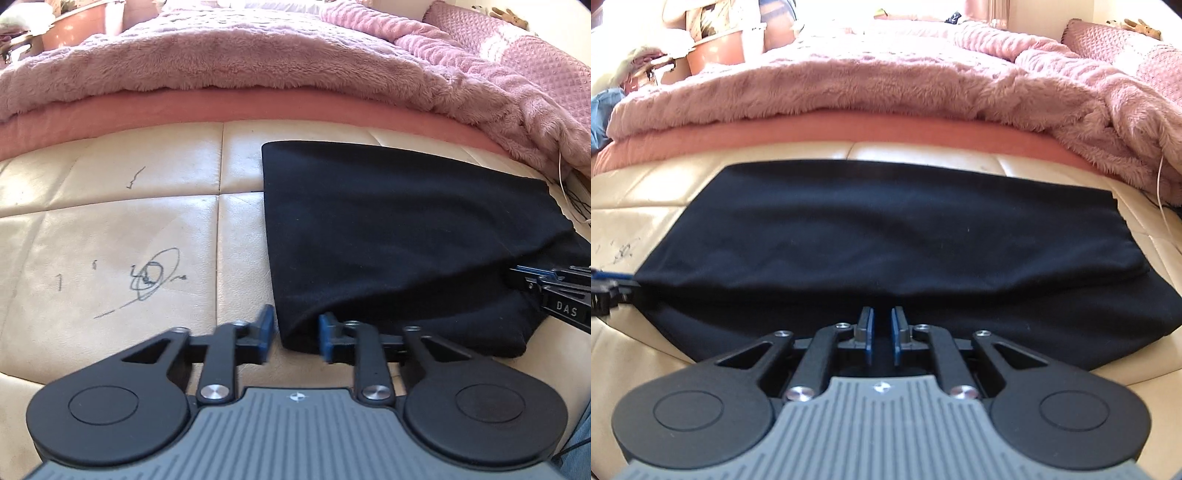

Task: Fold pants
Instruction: 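Grasp the corner of the folded trousers with the left gripper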

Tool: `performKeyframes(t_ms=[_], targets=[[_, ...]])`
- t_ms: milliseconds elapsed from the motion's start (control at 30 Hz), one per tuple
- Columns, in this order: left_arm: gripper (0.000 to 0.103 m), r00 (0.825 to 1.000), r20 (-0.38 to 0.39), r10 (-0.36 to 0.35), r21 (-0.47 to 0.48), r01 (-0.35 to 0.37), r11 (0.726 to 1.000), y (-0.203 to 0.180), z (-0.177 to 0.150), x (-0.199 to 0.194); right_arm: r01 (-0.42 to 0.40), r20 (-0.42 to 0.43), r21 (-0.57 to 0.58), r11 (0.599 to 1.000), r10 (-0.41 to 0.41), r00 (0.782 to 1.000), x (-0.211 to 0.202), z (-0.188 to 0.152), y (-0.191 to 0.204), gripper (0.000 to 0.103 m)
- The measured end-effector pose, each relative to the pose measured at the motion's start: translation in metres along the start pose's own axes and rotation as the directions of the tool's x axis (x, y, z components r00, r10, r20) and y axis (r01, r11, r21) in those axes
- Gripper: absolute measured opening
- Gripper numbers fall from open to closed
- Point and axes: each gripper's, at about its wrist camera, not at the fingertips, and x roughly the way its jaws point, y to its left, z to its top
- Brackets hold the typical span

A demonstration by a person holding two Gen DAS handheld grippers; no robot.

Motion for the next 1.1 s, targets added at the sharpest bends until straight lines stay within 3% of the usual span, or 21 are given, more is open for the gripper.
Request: performKeyframes(t_ms=[100,167,200,233,333,433,500,533,600,633,700,867,1000,1100], targets=[[0.014,1.000,-0.010,0.018,0.074,-0.017,0.997,-0.002,-0.004,-0.004,0.020,-0.001,-0.056,0.998,-0.020,1.000,0.001,-0.005,0.007,0.004],[0.008,1.000,-0.017,0.026,0.104,-0.024,0.994,-0.001,-0.007,-0.008,0.031,-0.004,-0.073,0.997,-0.031,1.000,0.004,-0.004,0.008,0.004],[0.000,0.998,-0.034,0.046,0.115,-0.042,0.992,0.000,-0.010,-0.008,0.031,-0.004,-0.073,0.997,-0.031,1.000,0.004,-0.004,0.008,0.004],[0.000,0.998,-0.038,0.059,0.116,-0.054,0.992,0.004,-0.013,-0.009,0.035,-0.005,-0.079,0.996,-0.035,0.999,0.004,-0.005,0.009,0.004],[0.000,0.997,-0.055,0.050,0.082,-0.045,0.996,0.020,-0.015,-0.015,0.032,-0.007,-0.068,0.997,-0.032,0.999,0.004,-0.004,0.008,0.004],[0.000,0.997,-0.063,-0.044,-0.040,0.042,0.998,0.038,-0.007,-0.024,0.030,-0.008,-0.059,0.998,-0.031,0.999,0.004,-0.003,0.008,0.004],[0.008,0.995,-0.032,-0.099,-0.107,0.095,0.990,0.044,0.004,-0.030,0.018,-0.004,-0.042,0.999,-0.018,1.000,-0.001,0.001,0.007,0.005],[0.020,0.993,-0.021,-0.118,-0.130,0.115,0.985,0.046,0.009,-0.030,0.018,-0.004,-0.042,0.999,-0.018,1.000,-0.001,0.001,0.007,0.005],[0.035,0.987,0.002,-0.159,-0.181,0.156,0.971,0.051,0.023,-0.027,0.002,0.022,-0.009,1.000,-0.002,1.000,-0.008,0.004,0.002,0.005],[0.046,0.983,0.008,-0.185,-0.220,0.183,0.958,0.055,0.030,-0.021,-0.002,0.039,0.004,1.000,0.002,0.999,-0.012,0.006,-0.001,0.005],[0.051,0.967,0.013,-0.254,-0.316,0.245,0.917,0.064,0.043,-0.004,-0.005,0.062,0.023,1.000,0.004,0.998,-0.017,0.011,-0.006,0.005],[0.052,0.931,0.008,-0.366,-0.502,0.320,0.803,0.087,0.061,0.049,-0.027,0.094,0.073,0.997,0.020,0.995,-0.019,0.019,-0.023,0.005],[0.051,0.907,0.008,-0.421,-0.542,0.357,0.761,0.099,0.062,0.076,-0.023,0.115,0.091,0.996,0.012,0.993,-0.017,0.020,-0.031,0.005],[0.051,0.880,-0.002,-0.474,-0.530,0.401,0.747,0.105,0.067,0.085,-0.031,0.125,0.102,0.994,0.018,0.992,-0.012,0.022,-0.037,0.005]])
